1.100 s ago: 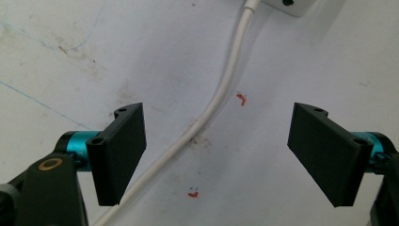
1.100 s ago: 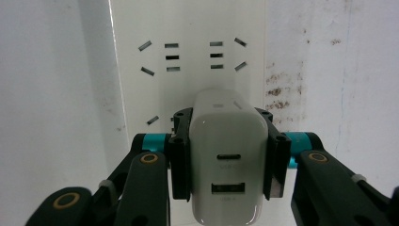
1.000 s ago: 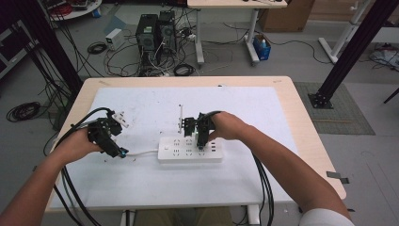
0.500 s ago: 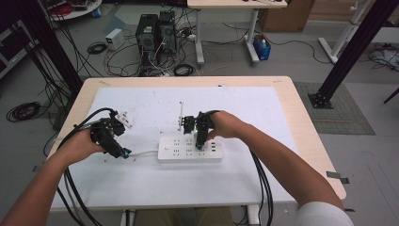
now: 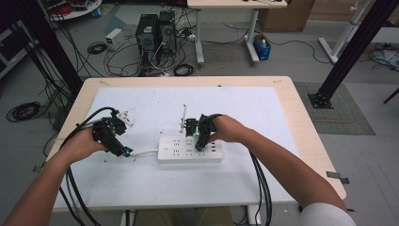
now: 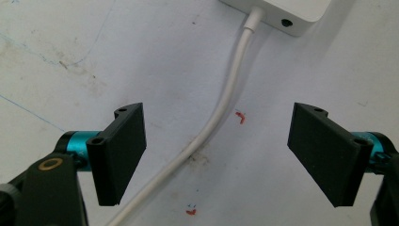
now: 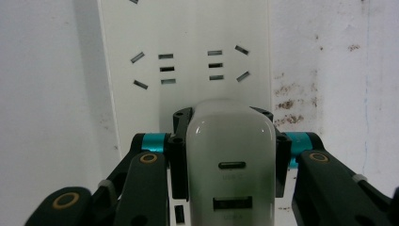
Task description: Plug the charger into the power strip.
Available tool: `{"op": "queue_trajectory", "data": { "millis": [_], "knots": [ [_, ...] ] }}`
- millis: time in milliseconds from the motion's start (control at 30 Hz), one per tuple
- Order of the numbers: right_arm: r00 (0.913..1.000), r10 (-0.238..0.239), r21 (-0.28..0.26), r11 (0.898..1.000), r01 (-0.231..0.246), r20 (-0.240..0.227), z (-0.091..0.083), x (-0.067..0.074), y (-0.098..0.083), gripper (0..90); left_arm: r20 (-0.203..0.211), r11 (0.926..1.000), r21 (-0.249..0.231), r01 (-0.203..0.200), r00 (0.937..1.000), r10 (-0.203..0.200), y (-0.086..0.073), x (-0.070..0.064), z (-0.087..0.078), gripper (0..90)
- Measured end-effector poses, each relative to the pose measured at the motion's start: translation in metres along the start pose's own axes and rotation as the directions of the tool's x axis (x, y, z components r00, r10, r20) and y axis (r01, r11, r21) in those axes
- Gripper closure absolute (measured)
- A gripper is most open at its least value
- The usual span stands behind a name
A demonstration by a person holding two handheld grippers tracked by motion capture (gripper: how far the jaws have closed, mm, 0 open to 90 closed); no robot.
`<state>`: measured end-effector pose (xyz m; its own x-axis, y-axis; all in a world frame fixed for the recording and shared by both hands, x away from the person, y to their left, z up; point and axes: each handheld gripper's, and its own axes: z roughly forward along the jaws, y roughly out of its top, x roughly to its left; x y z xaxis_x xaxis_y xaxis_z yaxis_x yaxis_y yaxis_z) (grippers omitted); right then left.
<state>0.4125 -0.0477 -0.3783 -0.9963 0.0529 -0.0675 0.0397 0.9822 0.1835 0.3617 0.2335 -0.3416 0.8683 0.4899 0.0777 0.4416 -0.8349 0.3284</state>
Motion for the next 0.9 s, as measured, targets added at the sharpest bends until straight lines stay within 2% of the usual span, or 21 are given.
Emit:
{"op": "queue_trajectory", "data": {
  "millis": [67,133,200,233,267,333,433,467,500,533,567,600,633,667,700,767,800,867,900],
  "knots": [
    [0.9987,0.029,-0.016,0.999,-0.03,-0.042,0.0,-0.006,-0.003,62.0,0.003,0.9999,0.009,-0.007,1.0,0.007,0.0,0.001,0.001,20.0],
    [0.9985,0.026,-0.026,0.999,-0.027,-0.048,0.0,-0.008,-0.004,62.0,0.0,0.9999,0.009,-0.014,0.9999,0.014,0.001,0.001,0.001,20.0],
    [0.9986,0.024,-0.027,0.999,-0.025,-0.047,0.001,-0.007,-0.004,61.9,0.003,1.0,-0.003,0.0,1.0,0.0,0.0,0.001,0.001,20.0],
    [0.9983,0.027,-0.029,0.999,-0.029,-0.052,0.0,-0.008,-0.004,61.7,0.001,0.9999,0.005,-0.009,1.0,0.009,0.0,0.002,0.0,20.0],
    [0.9983,0.027,-0.029,0.999,-0.029,-0.052,0.0,-0.008,-0.004,61.7,0.003,0.9998,-0.014,0.011,0.9999,-0.011,0.0,0.001,0.001,20.0],
    [0.9977,0.035,-0.031,0.999,-0.037,-0.057,0.0,-0.008,-0.004,61.4,0.002,0.9996,-0.022,0.018,0.9998,-0.018,0.0,0.001,0.001,20.0],
    [0.998,0.026,-0.028,0.999,-0.028,-0.058,0.0,-0.009,-0.003,61.0,0.0,0.9998,-0.018,0.002,1.0,-0.002,0.001,0.0,0.0,20.0],
    [0.998,0.031,-0.033,0.999,-0.032,-0.056,-0.001,-0.009,-0.004,53.7,0.0,0.9998,-0.022,0.0,1.0,0.0,0.001,-0.001,0.001,20.0],
    [0.998,0.031,-0.033,0.999,-0.032,-0.056,-0.001,-0.009,-0.004,53.7,-0.005,0.9997,-0.003,-0.024,0.9997,0.024,0.002,0.0,0.0,20.0],
    [0.9967,0.06,-0.056,0.996,-0.063,-0.055,-0.004,-0.011,-0.003,41.2,-0.006,0.9997,-0.022,-0.007,1.0,0.007,0.002,-0.002,0.0,20.0],
    [0.9967,0.06,-0.056,0.996,-0.063,-0.055,-0.004,-0.011,-0.003,41.2,-0.006,0.9997,-0.024,-0.007,1.0,0.007,0.002,-0.002,0.0,20.0],
    [0.9941,0.099,-0.082,0.991,-0.102,-0.044,-0.01,-0.013,-0.004,31.8,-0.006,0.9995,-0.033,0.003,1.0,-0.003,0.002,-0.002,0.0,20.0],
    [0.9941,0.099,-0.082,0.991,-0.102,-0.044,-0.01,-0.013,-0.004,31.8,-0.009,0.9996,-0.028,-0.006,0.9999,0.005,0.002,-0.002,-0.001,20.0],
    [0.9919,0.12,-0.1,0.987,-0.123,-0.041,-0.014,-0.015,-0.005,28.8,-0.011,0.9994,-0.036,-0.003,0.9999,0.002,0.002,-0.002,-0.002,20.0],
    [0.9895,0.14,-0.125,0.982,-0.144,-0.035,-0.019,-0.017,-0.008,22.6,-0.014,0.9992,-0.041,-0.003,0.9999,0.002,0.002,-0.002,-0.003,19.9],
    [0.9832,0.18,-0.155,0.971,-0.182,-0.027,-0.027,-0.021,-0.013,20.4,-0.015,0.9989,-0.047,0.004,0.9999,-0.005,0.001,-0.001,-0.004,19.9],
    [0.9797,0.2,-0.163,0.966,-0.199,-0.009,-0.031,-0.022,-0.017,15.4,-0.017,0.9989,-0.046,0.005,0.9998,-0.006,0.001,-0.001,-0.005,19.9],
    [0.9687,0.248,-0.186,0.953,-0.241,0.014,-0.039,-0.025,-0.024,13.4,-0.016,0.9986,-0.052,0.012,0.9998,-0.012,0.0,-0.001,-0.005,19.9],
    [0.96,0.279,-0.199,0.942,-0.269,0.023,-0.043,-0.026,-0.028,13.4,-0.018,0.9986,-0.052,0.012,0.9998,-0.013,0.0,0.0,-0.005,20.0]
  ]
}}
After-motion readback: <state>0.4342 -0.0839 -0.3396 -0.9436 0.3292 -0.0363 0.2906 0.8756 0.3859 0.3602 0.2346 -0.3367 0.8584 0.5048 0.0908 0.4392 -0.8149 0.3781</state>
